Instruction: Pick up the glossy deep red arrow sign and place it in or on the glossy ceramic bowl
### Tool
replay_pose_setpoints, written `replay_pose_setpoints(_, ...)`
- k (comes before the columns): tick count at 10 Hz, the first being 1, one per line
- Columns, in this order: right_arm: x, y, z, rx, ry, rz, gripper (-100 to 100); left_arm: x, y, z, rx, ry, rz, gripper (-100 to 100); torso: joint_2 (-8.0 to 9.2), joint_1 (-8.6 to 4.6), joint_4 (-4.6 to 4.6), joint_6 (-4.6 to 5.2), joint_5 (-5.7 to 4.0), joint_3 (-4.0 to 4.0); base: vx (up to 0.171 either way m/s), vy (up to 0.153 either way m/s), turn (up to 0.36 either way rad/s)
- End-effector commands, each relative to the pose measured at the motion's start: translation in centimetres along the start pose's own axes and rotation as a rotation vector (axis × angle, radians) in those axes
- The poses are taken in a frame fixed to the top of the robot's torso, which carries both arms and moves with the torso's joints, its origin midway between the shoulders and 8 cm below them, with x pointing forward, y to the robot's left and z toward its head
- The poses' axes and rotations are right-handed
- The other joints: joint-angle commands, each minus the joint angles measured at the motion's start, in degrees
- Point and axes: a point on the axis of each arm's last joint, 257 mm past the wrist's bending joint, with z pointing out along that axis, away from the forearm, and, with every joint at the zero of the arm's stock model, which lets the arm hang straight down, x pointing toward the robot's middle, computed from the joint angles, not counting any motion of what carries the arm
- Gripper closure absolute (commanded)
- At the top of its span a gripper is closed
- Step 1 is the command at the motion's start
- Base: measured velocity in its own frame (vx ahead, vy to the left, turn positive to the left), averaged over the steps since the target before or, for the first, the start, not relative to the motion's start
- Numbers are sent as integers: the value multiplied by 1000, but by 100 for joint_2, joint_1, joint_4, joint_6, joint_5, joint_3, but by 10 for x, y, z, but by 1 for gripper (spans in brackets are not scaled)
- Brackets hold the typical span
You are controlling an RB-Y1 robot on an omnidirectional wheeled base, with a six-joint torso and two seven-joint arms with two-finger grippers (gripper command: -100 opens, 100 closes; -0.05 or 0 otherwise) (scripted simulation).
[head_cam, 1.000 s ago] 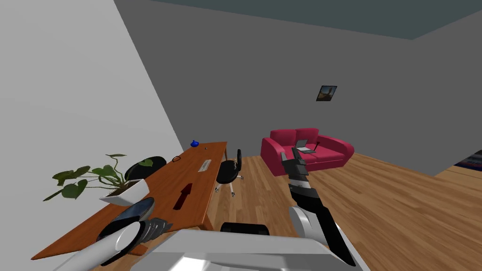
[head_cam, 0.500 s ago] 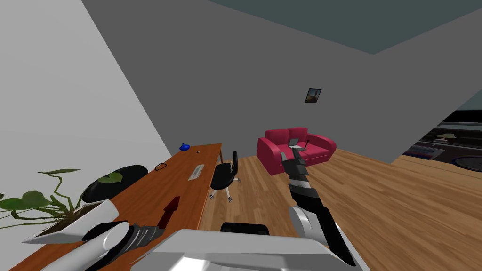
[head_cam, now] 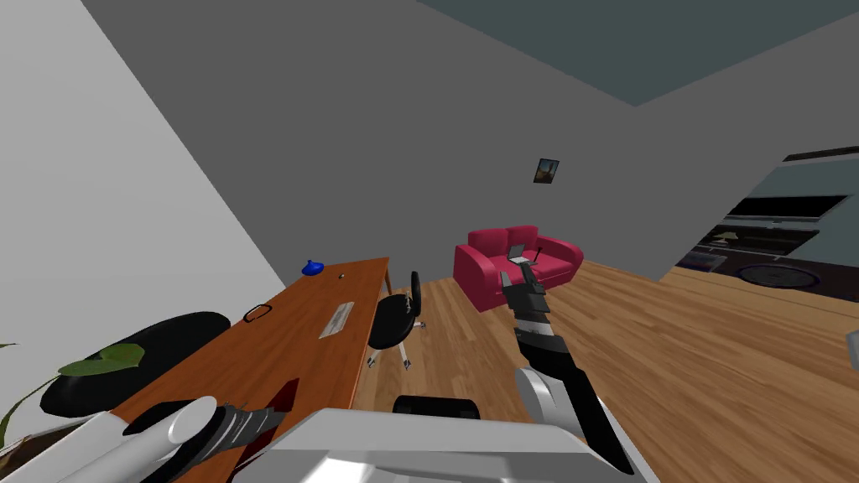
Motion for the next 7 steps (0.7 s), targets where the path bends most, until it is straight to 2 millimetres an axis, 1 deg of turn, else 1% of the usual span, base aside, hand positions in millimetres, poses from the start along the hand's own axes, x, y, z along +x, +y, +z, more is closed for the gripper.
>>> replay_pose_setpoints(1,0,0,0,0,0,0,0,3,-2,3,8,1,-27,-100,0,0,0,0,0,0,-54,23,-163)
replay_pose_setpoints(2,0,0,0,0,0,0,0,7,-4,7,16,1,-55,-100,24,2,5,5,0,13,-146,53,-325)
replay_pose_setpoints(4,0,0,0,0,0,0,0,13,-7,14,31,2,-109,-100,80,17,17,3,3,46,-208,53,-289)
replay_pose_setpoints(7,0,0,0,0,0,0,0,22,-10,23,51,1,-189,-100,94,16,21,4,3,55,-207,43,-279)
